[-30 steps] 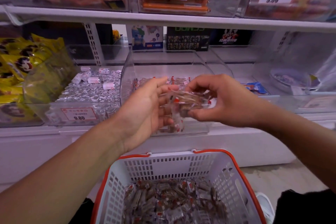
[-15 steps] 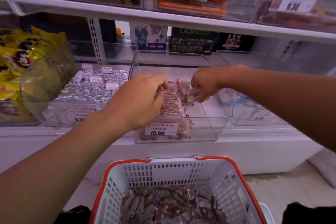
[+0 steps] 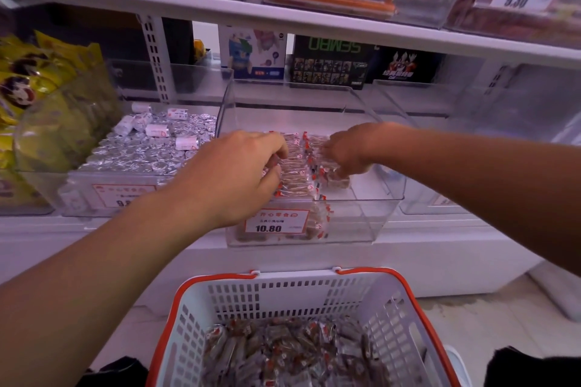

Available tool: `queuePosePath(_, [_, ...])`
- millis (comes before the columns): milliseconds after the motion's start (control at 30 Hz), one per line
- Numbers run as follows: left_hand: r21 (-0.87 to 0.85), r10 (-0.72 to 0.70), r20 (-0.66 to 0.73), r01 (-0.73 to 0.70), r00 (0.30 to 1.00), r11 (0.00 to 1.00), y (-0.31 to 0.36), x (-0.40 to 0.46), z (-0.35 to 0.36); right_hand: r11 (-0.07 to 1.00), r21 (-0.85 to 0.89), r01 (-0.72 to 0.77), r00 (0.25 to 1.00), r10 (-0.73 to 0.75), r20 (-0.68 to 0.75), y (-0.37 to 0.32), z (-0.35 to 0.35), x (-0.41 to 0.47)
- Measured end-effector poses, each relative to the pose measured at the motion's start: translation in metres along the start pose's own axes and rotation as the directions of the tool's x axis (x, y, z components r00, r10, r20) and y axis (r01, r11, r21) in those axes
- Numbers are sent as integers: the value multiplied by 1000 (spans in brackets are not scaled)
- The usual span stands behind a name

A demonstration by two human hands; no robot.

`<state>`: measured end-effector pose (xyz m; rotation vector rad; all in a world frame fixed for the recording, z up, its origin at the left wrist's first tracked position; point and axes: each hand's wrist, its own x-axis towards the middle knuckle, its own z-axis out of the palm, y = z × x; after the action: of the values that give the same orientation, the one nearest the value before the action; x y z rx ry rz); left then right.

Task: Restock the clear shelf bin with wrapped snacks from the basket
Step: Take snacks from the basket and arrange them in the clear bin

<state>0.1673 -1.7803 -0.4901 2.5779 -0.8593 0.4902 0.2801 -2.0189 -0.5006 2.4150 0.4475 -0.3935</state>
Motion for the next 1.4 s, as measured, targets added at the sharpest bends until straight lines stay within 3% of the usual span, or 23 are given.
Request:
queuePosePath(100, [25,26,4,-26,1000,999,0,1,5,994,-106,-3,999,7,34,-5,7,1])
queuePosePath(233, [43,55,21,-56,998,997,3,2,7,999,-43,-19,1000,20,22,-10,-5,-15])
queuePosePath(400, [-115,161,16,-158,987,981,14,-3,-9,973,230,6,936,76,-344,-11,-26,-60])
queuePosePath(433, [-152,189,59,-178,980,972,15,-6,-11,949,314,29,863,134,-487,-16,-25,-72])
queuePosePath(467, [-164,216,117,-195,969,967,16,-11,-9,914,398,76,725,223,-651,-24,-18,-85])
queuePosePath(500, [-136,239,183,-216,954,967,18,-17,-2,871,464,160,515,327,-792,-35,-6,-99])
queuePosePath(533, [-94,253,258,-236,933,967,21,-23,8,827,499,260,292,425,-857,-52,11,-114])
queuePosePath(567, [-63,248,339,-241,908,969,24,-30,23,778,528,342,134,515,-846,-73,31,-125])
queuePosePath(600, [-44,227,413,-230,882,972,26,-38,40,717,578,390,92,595,-799,-97,53,-131])
queuePosePath(633, [-18,182,484,-198,856,980,26,-47,59,645,649,403,139,658,-740,-121,75,-129])
queuePosePath(667, [14,115,558,-148,822,989,24,-58,79,565,728,388,269,686,-676,-147,99,-122])
queuePosePath(700, [54,32,639,-86,768,995,19,-74,99,489,798,353,475,641,-603,-173,124,-115])
queuePosePath(733, [96,-54,729,-24,683,995,13,-91,119,404,864,300,709,512,-485,-197,148,-109])
queuePosePath(767, [146,-144,816,40,560,988,7,-110,138,368,901,228,891,294,-346,-219,173,-104])
queuePosePath(800, [205,-228,880,100,416,974,0,-131,157,365,914,180,976,53,-213,-240,199,-103])
queuePosePath(833, [274,-305,910,145,280,951,-5,-152,175,341,936,94,990,-130,-52,-261,225,-101])
queuePosePath(900, [372,-402,910,231,99,899,-12,-195,208,285,933,-220,898,-314,308,-292,265,-108])
queuePosePath(933, [385,-418,907,298,55,874,-12,-214,224,272,896,-352,825,-362,434,-300,277,-112])
queuePosePath(1000, [392,-439,899,469,-10,792,-6,-245,253,344,880,-327,787,-417,456,-318,308,-111])
queuePosePath(1133, [433,-514,853,667,-86,606,11,-277,295,597,777,-199,863,-269,428,-334,336,-104])
queuePosePath(1233, [454,-468,877,511,-110,730,18,-285,313,656,745,-124,873,-284,396,-344,349,-93])
queuePosePath(1367, [420,-446,895,388,-24,821,20,-287,320,729,674,119,894,-375,247,-348,356,-81])
queuePosePath(1400, [411,-441,897,389,-14,824,21,-287,319,713,694,103,893,-373,251,-353,358,-80])
